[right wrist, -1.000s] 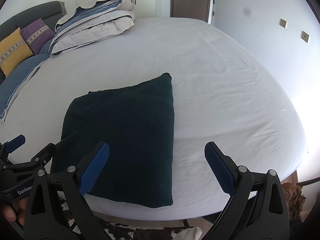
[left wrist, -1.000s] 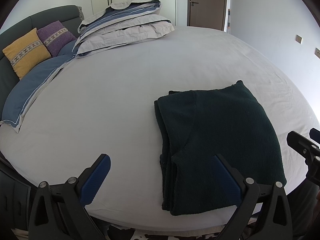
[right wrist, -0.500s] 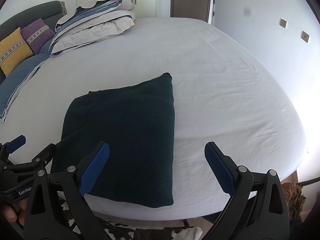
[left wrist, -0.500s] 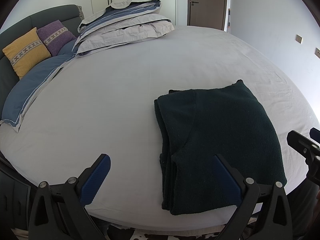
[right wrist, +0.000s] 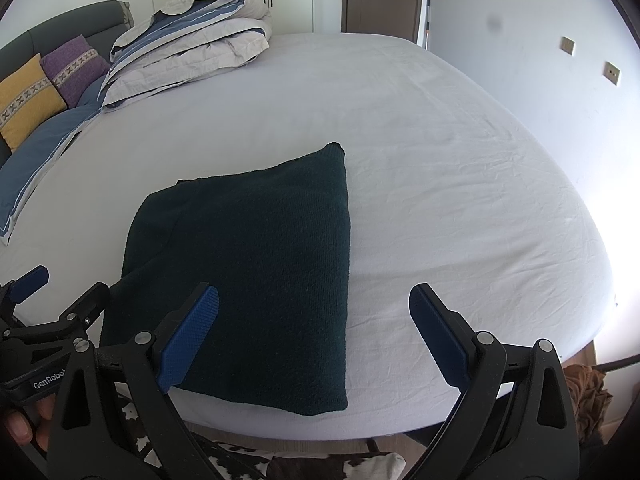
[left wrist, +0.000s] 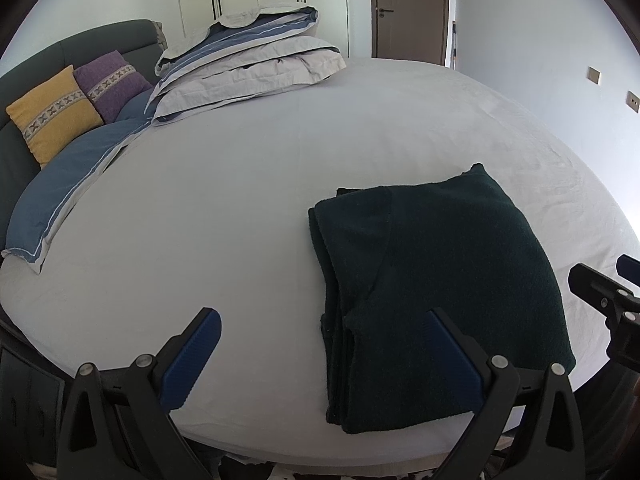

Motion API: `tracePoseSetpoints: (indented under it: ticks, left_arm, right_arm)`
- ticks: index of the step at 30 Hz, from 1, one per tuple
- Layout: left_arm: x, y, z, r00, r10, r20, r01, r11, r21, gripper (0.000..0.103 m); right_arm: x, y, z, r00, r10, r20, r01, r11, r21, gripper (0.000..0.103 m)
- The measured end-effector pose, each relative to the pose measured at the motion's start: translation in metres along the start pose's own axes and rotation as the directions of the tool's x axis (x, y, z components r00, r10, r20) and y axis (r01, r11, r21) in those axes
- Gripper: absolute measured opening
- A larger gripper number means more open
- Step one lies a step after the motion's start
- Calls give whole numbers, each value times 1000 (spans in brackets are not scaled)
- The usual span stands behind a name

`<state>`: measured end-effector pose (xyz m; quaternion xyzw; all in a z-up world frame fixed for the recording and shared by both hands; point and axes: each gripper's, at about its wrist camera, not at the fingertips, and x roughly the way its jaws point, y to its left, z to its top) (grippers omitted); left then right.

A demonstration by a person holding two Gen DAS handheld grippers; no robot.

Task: Fold small clothes

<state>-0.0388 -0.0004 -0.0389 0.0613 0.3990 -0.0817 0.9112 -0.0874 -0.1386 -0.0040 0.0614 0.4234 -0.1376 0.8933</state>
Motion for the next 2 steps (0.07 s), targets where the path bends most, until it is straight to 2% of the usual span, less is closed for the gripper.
tracePoseSetpoints:
  ticks: [2]
  left_arm:
    - [0,0,1,1000,-9,-5,8,1000,-7,103]
  right_arm:
    - [1,-1,-1,1000,2,-2,-2,1000,0,97]
